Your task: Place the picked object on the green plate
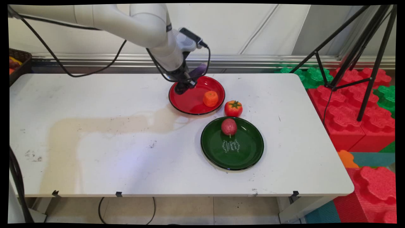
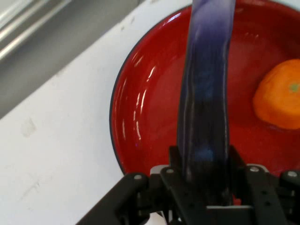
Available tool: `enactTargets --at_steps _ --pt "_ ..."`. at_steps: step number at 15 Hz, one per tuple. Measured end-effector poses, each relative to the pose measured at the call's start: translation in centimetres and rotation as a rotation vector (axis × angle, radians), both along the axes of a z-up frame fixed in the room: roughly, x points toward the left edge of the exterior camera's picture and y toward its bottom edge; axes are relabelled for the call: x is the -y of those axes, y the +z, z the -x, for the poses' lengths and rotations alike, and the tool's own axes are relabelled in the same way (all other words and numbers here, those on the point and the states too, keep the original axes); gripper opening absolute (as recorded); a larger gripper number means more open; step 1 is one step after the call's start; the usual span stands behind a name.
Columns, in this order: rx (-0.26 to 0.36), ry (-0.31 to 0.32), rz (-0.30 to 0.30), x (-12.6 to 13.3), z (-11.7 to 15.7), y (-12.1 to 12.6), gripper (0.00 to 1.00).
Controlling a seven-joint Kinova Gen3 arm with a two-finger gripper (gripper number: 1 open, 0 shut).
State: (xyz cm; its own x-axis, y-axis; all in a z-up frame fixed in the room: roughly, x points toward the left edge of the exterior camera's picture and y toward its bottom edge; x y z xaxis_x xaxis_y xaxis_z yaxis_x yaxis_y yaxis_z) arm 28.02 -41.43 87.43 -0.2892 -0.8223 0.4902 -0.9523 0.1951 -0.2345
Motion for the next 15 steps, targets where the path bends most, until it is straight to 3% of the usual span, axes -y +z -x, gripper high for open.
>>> enactTargets --at_steps 4,8,15 --pt "0.000 -0.014 0.021 -2.4 2.8 2.9 0.00" --pt "-0.023 -0.046 -0.003 -6.1 6.4 4.9 0.00" --pt "-0.068 -0.121 -0.094 -11.7 12.3 5.3 0.00"
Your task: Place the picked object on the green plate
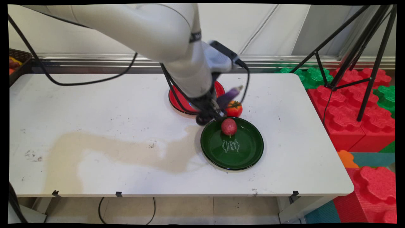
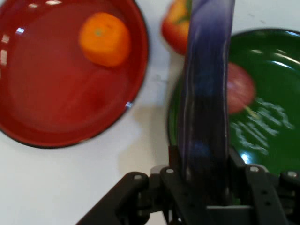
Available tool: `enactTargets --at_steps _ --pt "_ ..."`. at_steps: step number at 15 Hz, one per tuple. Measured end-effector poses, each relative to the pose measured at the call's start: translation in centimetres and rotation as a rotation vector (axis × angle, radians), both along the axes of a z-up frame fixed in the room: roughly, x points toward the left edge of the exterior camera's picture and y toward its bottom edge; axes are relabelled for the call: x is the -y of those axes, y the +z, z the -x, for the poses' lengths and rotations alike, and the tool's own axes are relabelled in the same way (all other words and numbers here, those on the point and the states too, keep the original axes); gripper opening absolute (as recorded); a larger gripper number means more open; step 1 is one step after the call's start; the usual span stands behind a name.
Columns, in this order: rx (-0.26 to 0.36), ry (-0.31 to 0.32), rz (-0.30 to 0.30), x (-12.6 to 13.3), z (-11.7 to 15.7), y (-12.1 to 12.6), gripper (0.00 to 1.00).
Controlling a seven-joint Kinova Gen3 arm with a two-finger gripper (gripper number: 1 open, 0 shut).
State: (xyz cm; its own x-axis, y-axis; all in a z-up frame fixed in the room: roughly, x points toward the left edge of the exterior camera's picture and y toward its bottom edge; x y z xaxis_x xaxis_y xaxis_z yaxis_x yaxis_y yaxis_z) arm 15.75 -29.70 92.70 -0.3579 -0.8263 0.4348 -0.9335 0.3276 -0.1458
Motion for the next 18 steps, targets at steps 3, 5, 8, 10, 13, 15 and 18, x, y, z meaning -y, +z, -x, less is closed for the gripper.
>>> enactTargets --at_steps 3,5,8,10,13,15,18 --pt "-0.010 -0.015 -0.029 -1.2 1.7 -0.4 0.00" --pt "-0.014 -0.023 -0.054 -2.1 3.1 -1.0 0.00" --pt "-0.012 -0.038 -0.092 -2.8 4.8 -2.3 0.00" --pt "-0.009 -0.051 -0.107 -3.0 5.6 -3.2 0.00" --pt "-0.002 -0.070 -0.112 -2.8 6.3 -4.5 0.00" --pt "0.002 -0.082 -0.116 -2.5 6.7 -5.5 0.00" --pt "0.004 -0.095 -0.114 -2.0 7.0 -6.5 0.00"
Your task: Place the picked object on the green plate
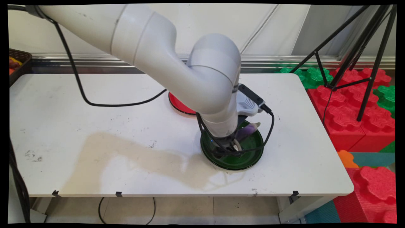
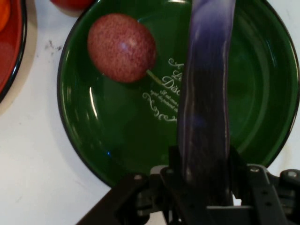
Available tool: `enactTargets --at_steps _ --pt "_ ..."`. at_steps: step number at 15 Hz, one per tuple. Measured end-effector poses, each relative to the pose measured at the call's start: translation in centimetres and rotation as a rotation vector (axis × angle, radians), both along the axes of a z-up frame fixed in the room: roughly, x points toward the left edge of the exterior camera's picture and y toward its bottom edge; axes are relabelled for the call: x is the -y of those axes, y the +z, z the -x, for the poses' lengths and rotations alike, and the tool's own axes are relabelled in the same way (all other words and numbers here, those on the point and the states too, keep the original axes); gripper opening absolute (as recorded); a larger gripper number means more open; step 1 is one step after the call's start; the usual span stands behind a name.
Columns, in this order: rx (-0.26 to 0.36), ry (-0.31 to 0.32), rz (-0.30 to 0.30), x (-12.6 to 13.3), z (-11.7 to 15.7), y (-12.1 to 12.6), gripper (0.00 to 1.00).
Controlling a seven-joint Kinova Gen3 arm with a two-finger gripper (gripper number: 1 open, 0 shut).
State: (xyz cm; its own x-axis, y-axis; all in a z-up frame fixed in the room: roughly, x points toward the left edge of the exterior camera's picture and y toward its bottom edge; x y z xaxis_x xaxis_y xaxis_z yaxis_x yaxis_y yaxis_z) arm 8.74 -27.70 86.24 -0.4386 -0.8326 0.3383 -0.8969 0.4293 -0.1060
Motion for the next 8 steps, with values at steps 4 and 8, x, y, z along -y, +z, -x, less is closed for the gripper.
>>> enactTargets --at_steps 4,8 --pt "-0.003 -0.015 0.012 0.7 0.3 -1.0 1.00" --pt "0.001 -0.026 0.024 0.8 0.3 -1.2 1.00"
